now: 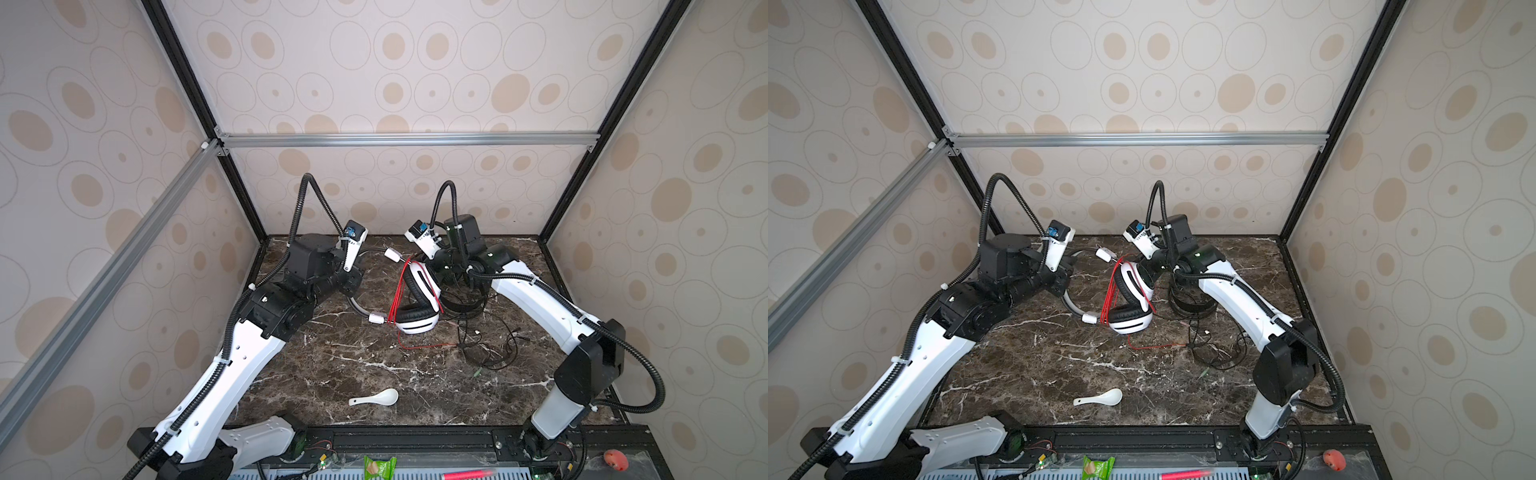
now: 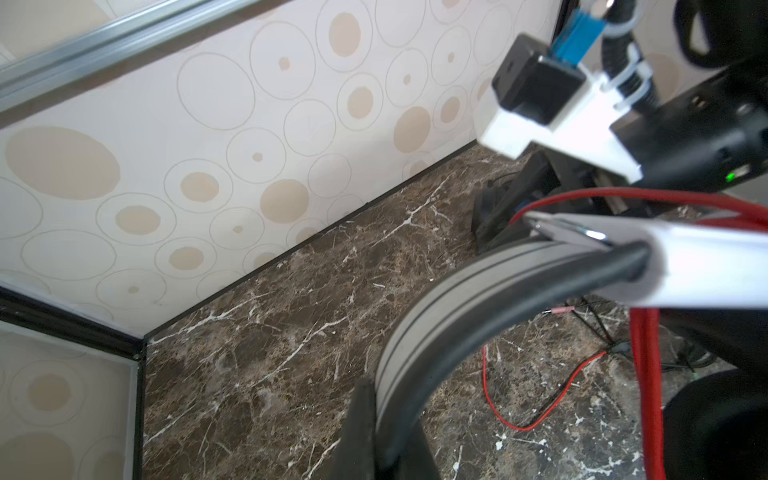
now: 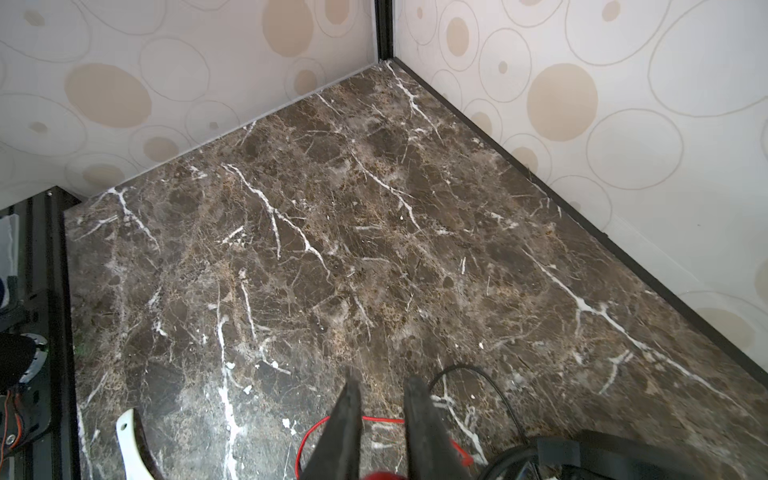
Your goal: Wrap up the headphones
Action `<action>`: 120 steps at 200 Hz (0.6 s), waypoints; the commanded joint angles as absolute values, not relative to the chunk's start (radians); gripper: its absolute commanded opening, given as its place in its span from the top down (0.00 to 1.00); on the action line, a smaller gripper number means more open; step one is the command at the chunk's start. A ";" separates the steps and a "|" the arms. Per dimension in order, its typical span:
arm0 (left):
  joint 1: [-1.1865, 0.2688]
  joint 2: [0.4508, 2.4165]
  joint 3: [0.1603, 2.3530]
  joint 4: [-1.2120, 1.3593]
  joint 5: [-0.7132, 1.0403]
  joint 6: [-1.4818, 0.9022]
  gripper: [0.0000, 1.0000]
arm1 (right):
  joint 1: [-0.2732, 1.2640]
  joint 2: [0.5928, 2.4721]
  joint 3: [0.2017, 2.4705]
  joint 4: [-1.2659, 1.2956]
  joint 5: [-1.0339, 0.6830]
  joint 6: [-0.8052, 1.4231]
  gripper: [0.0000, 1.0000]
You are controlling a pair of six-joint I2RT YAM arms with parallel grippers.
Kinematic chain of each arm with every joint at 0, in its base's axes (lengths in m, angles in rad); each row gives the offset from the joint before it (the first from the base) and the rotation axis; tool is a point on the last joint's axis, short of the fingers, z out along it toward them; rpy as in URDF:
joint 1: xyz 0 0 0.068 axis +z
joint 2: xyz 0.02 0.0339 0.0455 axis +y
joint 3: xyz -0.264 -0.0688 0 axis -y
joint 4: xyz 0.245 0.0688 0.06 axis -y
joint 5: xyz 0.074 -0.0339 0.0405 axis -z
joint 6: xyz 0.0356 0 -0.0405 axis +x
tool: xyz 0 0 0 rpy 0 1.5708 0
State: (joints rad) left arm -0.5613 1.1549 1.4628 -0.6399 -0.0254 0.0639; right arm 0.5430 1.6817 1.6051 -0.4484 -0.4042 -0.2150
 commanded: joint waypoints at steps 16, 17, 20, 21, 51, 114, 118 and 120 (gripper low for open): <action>-0.562 1.157 1.597 -0.575 0.047 -0.021 1.00 | 0.524 1.616 1.506 -0.215 -0.533 -0.090 0.74; -0.563 1.158 1.599 -0.573 0.049 -0.023 1.00 | 0.523 1.616 1.503 -0.210 -0.534 -0.088 0.74; -0.563 1.159 1.604 -0.572 0.051 -0.026 1.00 | 0.522 1.615 1.496 -0.199 -0.539 -0.077 0.74; -0.563 1.160 1.607 -0.570 0.052 -0.027 1.00 | 0.522 1.614 1.494 -0.196 -0.540 -0.076 0.74; -0.564 1.185 1.664 -0.546 0.069 -0.059 1.00 | 0.519 1.609 1.409 -0.057 -0.578 0.028 0.72; -0.563 1.229 1.777 -0.514 0.074 -0.104 1.00 | 0.519 1.624 1.283 0.114 -0.597 0.155 0.71; -0.562 1.231 1.781 -0.514 0.074 -0.107 1.00 | 0.519 1.627 1.277 0.124 -0.598 0.161 0.71; -0.563 1.231 1.784 -0.511 0.073 -0.108 1.00 | 0.520 1.629 1.275 0.128 -0.599 0.164 0.71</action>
